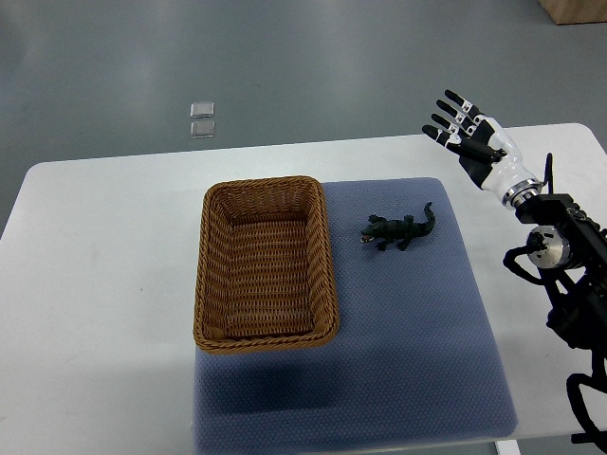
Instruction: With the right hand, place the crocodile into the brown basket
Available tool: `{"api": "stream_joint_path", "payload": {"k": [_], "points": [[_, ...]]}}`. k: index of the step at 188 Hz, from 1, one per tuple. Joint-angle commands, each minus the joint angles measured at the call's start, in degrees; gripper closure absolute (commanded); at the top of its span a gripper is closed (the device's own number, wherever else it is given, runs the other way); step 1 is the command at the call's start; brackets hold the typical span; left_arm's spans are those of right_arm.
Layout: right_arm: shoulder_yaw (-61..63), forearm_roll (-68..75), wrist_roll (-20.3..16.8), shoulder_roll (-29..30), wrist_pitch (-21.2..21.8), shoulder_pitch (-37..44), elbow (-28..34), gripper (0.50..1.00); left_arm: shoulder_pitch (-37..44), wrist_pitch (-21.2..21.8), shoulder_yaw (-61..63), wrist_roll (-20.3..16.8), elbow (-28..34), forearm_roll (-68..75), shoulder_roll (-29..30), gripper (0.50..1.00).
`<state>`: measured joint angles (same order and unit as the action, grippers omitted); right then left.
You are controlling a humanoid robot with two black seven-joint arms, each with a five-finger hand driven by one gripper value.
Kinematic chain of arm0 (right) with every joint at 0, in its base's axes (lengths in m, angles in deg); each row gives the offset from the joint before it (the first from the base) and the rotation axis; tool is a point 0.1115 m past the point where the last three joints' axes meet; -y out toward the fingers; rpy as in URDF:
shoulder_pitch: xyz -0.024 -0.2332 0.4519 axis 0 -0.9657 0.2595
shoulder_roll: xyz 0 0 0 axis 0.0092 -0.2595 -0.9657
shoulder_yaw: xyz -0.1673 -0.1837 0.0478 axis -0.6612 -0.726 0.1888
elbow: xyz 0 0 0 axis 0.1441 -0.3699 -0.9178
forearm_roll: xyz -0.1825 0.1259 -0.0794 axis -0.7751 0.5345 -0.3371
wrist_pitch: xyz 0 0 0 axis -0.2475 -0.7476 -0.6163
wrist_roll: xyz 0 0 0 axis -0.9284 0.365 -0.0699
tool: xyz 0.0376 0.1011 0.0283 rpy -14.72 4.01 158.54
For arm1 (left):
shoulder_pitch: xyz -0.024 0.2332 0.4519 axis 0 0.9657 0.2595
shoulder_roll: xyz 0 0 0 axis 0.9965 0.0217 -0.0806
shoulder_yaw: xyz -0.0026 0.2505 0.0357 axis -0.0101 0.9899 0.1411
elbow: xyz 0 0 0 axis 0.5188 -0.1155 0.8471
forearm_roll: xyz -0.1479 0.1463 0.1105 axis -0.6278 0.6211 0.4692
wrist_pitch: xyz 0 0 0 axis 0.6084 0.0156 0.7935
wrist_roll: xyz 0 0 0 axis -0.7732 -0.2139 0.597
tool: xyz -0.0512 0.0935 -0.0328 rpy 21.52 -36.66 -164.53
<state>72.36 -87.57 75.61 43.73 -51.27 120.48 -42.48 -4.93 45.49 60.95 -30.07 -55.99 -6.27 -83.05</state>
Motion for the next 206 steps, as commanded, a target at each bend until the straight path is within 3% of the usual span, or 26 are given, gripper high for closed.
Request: {"api": "stream_joint_path", "payload": {"k": [1,42,82,206], "points": [[0.0,0.0,0.0,0.0,0.0,0.8,-0.1,0.572,0.0,0.0,0.0,0.0,0.0,0.0,0.0,0.5],[0.0,0.0,0.0,0.0,0.2,1.1,0.0,0.572,0.0,0.0,0.0,0.0,0.0,0.0,0.0,0.5],[0.0,0.0,0.0,-0.2,3.9,1.2,0.0,0.572,0.0,0.0,0.0,0.0,0.0,0.0,0.0,0.5],[-3.3,-0.4,0.0,-2.2,4.2,2.1,0.0,0.572,0.0,0.0,0.0,0.0,0.0,0.0,0.0,0.5]]}}
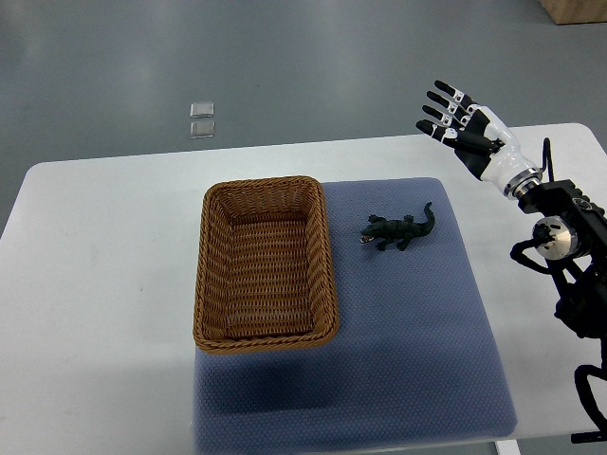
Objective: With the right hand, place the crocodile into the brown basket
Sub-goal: 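Reach the right hand down over the dark green toy crocodile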
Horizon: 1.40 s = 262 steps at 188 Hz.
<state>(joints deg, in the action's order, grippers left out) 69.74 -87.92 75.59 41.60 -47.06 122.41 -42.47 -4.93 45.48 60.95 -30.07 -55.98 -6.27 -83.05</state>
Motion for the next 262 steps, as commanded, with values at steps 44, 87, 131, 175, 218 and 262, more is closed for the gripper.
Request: {"api": "stream_joint_path", "payload": {"k": [44,87,131,175,218,262], "points": [[-3.3,-0.4,0.8,-1.0,-0.1,0.3,0.2,0.572,0.0,0.0,0.0,0.0,0.0,0.0,0.0,0.5],[-10.7,-0.8,1.7,-5.8,-0.4,2.8,-0.1,0.574,0.0,0.0,0.0,0.0,0.0,0.0,0.0,0.5],[-26.5,-2.0,6.7,-14.1,-0.4,7.8,0.0,0.574,0.0,0.0,0.0,0.0,0.0,0.0,0.0,0.5],[-45.7,-9.0,16.0,-20.7,-0.4,15.9,1.6,0.574,0.1,0.0,0.0,0.0,0.0,0.0,0.0,0.5],[-60.2,-20.5,21.8,-23.2,-1.8,22.6,4.6,0.574,0.0,0.0,0.0,0.0,0.0,0.0,0.0,0.5],[-71.8,-27.3,24.4,-22.9,-10.4,27.6,5.4,0.574,0.0,0.0,0.0,0.0,0.0,0.0,0.0,0.5]]}}
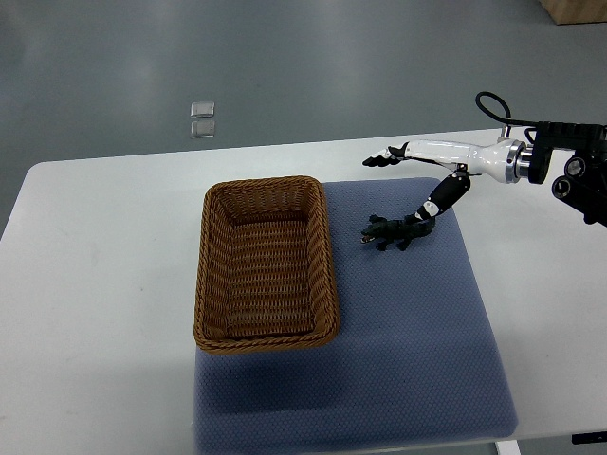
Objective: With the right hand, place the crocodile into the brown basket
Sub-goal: 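Reach the right hand down over the dark green toy crocodile, then close the right hand fingers around the crocodile's body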
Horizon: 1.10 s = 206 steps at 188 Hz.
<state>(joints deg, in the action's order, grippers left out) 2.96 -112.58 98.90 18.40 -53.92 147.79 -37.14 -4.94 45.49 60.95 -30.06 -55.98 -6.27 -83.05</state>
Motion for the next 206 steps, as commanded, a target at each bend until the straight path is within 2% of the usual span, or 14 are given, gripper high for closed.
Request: {"api": "stream_joint_path", "payload": {"k": [1,29,88,138,206], "points": [[-5.0,-2.7,1.1,0.3,-3.5,2.2,0.1,0.574,0.0,0.0,0.0,0.0,0.0,0.0,0.0,0.5],[-10.8,-5.9,1.2,0.9,-7.2,3.6,-0.6,0.574,0.0,0.0,0.0,0.0,0.0,0.0,0.0,0.5],[-20.2,-10.6,1.1,1.9,-19.3,5.2,-0.8,0.576,0.0,0.0,0.0,0.0,0.0,0.0,0.0,0.5],[-21.0,-10.6,1.1,3.8,-22.3,5.9,-2.4,0.576,0.1,0.0,0.0,0.0,0.0,0.0,0.0,0.5],[-24.1,-15.8,0.8,6.5,-22.6,7.3,-4.8,0.583,0.0,0.0,0.0,0.0,0.0,0.0,0.0,0.5]]}}
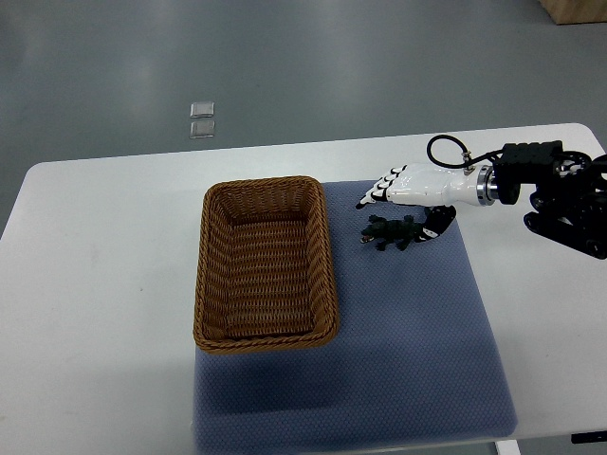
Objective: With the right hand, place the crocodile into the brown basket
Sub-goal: 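Close the right hand fingers around the crocodile's body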
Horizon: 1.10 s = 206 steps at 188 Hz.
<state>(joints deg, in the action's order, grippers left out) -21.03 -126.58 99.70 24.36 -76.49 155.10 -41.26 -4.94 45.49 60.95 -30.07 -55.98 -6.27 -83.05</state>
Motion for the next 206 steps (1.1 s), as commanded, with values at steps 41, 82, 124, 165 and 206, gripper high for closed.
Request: {"api": "stream_joint_path", "payload": {"k": [41,82,124,165,206], "points": [[-0.6,-4.4,-0.2,2.3,-0.1,0.0,-2.5,0.585,0.1,0.0,0.0,0.0,0.0,0.0,0.0,0.5],[-0.7,-7.3,-0.2,3.1,-1.4,0.0,-4.6,0.587,0.0,0.0,0.0,0.0,0.0,0.0,0.0,0.5],[-1.2,-8.6,-0.1,3.1,-1.8,0.0,-5.0,0.593,0.1,0.0,0.0,0.0,0.0,0.0,0.0,0.5],[-1.5,-9.9,-0.1,3.1,-1.8,0.0,-5.0,0.605,0.1,0.0,0.0,0.0,0.0,0.0,0.0,0.5],[-2.2,-10.9,-0.1,3.5,-1.9,-0.1,-5.0,0.634,0.0,0.0,0.0,0.0,0.0,0.0,0.0,0.5]]}}
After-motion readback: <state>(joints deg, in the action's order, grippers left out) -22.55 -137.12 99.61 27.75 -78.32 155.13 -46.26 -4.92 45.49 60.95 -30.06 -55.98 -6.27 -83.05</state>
